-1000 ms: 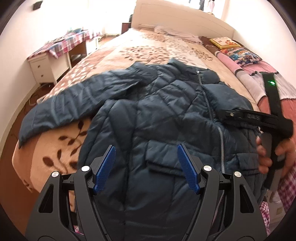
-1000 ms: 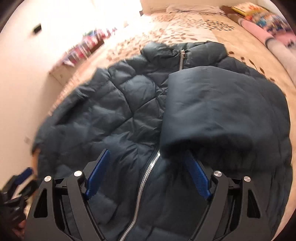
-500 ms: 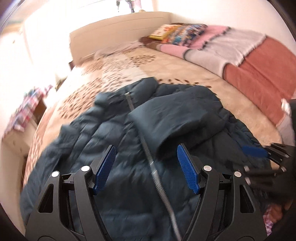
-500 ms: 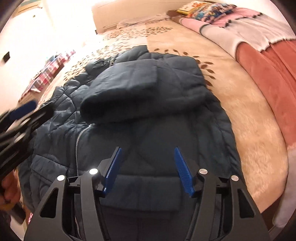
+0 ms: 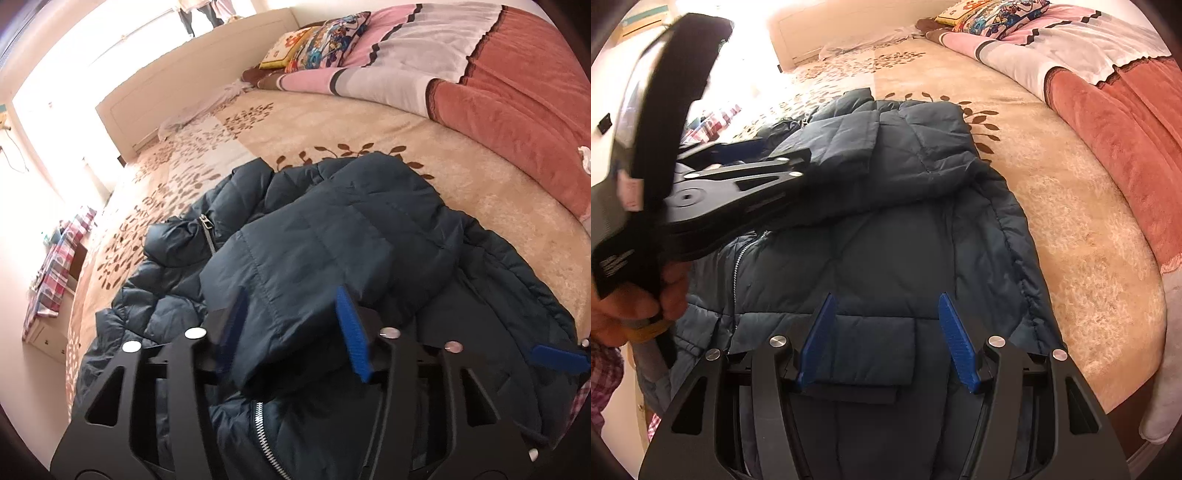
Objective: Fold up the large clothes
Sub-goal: 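Grasp the other jacket sleeve with the left tool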
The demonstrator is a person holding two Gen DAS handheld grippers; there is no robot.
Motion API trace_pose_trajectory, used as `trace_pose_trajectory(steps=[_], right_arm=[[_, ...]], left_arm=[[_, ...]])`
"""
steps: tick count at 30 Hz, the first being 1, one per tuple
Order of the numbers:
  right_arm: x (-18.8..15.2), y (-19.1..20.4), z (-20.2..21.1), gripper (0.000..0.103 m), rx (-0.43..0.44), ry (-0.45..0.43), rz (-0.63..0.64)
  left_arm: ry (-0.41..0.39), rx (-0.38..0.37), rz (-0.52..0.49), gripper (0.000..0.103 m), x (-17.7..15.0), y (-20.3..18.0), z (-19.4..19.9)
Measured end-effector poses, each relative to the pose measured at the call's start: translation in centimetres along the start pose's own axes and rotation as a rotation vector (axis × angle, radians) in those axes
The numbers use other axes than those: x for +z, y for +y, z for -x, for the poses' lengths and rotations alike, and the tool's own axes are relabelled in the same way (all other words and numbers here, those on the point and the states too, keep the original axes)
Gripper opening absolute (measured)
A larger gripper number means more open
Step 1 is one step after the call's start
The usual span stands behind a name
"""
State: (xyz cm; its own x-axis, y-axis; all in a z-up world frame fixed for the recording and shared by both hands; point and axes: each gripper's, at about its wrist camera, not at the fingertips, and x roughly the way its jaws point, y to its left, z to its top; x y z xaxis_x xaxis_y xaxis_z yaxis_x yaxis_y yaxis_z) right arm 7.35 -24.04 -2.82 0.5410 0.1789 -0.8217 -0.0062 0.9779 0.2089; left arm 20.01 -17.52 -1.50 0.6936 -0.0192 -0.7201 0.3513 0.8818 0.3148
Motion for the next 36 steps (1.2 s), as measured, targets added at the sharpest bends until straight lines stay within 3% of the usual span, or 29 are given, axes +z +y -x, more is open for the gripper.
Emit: trace_pose_trajectory(steps=[4,9,16,20,26,32,36], right_arm=[[0.0,0.1,0.1,0.059,0.003,-0.003,0.002],[-0.1,0.2,-0.3,0.059,0.003,0.010,0.005],[-0.2,0.4,-0.5,0.059,-0.005,0.020,0.006],[-0.2,0.5,-0.5,0.059,-0.010,0.023,0.007],[-0.3,1.1,-0.3,0.059,-0.013,0.022,0.021],[-0.5,1.8,-0.7,0.059,-0.008,0.035,0.041],[-0.6,2.2,-0.8,0.059,-0.008,0.037,0.058]], left_arm=[[0.018,-0.001,0.025,0.017,-0.2,0.3,-0.9],[0.025,-0.001,0.042,0.004,-0.7,0.9,-1.3],[0.006,0.014,0.084,0.001,-0.6,1.9,-1.1],[-0.012,0.027,0.162,0.000,-0.8,4.2,-0.3],[-0.043,0.047,0.344,0.000,-2.8,10.4,1.9],[0.013,0.063,0.556,0.000,-7.1,17.1,1.1],[0.017,-0.014,0.660,0.000,-8.7,18.5,1.2]])
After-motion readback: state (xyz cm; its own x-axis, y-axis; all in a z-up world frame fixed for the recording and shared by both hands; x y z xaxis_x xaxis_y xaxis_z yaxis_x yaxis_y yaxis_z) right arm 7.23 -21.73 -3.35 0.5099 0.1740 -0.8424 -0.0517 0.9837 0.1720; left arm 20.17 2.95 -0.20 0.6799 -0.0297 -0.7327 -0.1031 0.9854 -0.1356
